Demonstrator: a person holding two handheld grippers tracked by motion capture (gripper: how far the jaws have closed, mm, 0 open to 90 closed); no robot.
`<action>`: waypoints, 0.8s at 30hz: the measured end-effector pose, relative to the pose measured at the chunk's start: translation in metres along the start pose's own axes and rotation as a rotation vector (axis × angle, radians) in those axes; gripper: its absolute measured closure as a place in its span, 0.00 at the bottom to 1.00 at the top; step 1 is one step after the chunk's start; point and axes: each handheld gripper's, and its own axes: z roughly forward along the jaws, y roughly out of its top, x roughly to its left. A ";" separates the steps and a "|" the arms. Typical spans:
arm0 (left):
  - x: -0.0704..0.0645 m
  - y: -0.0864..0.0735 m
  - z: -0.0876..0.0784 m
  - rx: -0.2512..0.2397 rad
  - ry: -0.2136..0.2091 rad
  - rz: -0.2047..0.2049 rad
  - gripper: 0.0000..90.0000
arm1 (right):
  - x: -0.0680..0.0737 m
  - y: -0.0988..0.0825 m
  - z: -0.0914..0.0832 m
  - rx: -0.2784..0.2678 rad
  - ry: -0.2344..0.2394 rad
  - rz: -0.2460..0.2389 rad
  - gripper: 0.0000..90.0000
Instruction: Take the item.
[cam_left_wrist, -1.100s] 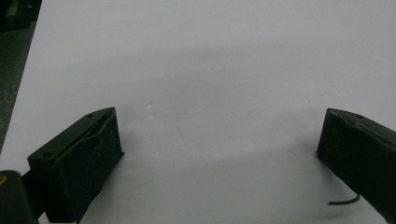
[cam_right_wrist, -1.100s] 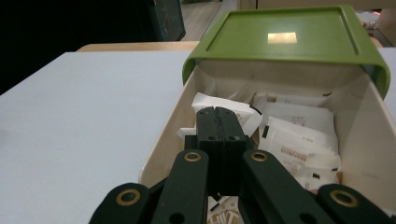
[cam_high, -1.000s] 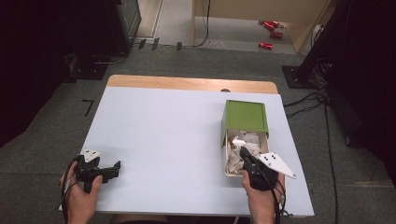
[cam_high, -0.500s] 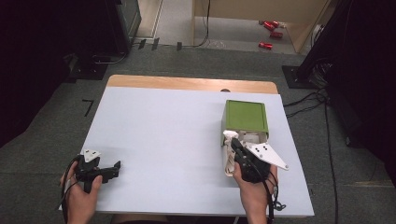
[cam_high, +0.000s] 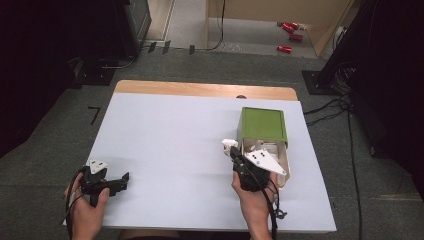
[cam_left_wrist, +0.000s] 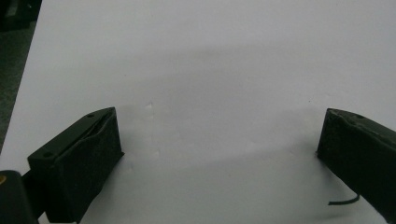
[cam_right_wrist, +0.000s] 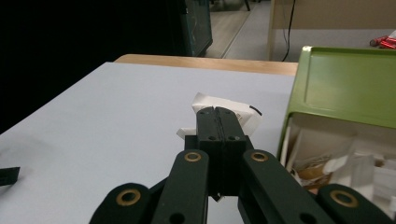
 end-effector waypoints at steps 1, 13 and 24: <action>0.000 0.000 0.000 0.001 0.000 0.001 0.00 | 0.002 -0.001 0.002 0.003 0.001 0.000 1.00; 0.000 0.000 0.000 0.000 0.000 0.000 0.00 | 0.023 -0.017 0.026 0.032 0.001 -0.021 1.00; 0.000 0.000 0.000 0.000 0.000 0.000 0.00 | 0.039 -0.031 0.045 0.061 0.006 -0.028 1.00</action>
